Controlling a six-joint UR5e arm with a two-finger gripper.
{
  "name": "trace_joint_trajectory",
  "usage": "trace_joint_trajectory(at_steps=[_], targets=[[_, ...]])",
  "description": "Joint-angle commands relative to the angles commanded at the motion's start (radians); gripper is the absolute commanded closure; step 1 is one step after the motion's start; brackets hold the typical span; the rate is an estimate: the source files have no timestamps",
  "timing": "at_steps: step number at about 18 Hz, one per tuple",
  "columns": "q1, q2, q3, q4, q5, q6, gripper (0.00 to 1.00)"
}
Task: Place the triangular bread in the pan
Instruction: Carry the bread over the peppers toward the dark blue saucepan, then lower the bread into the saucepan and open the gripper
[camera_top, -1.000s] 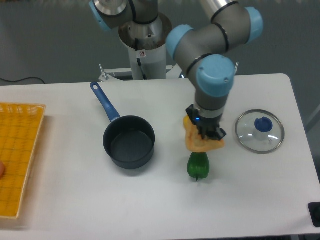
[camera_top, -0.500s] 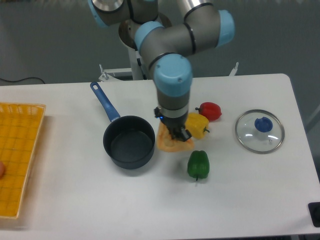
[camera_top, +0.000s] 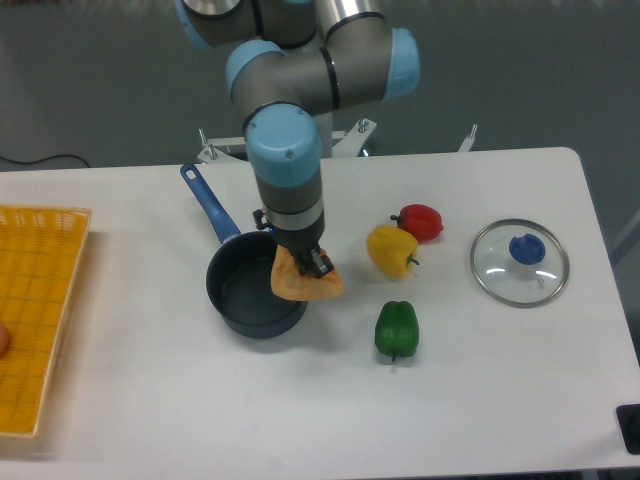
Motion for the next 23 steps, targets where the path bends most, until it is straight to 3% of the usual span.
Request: trace_joint_trajectory(at_steps=[8,13,18,23], targets=[[-0.049,-0.003,-0.077,0.031,0.0,-0.023,1.0],[-0.071,-0.015,-0.08,0.044,0.0,-0.061,1.0],[-0.077,-0.061,-0.094,0.115,0.0,-0.061,1.0],[-0.08,-0.074,-0.094,0.117,0.0,-0.06,0.99]])
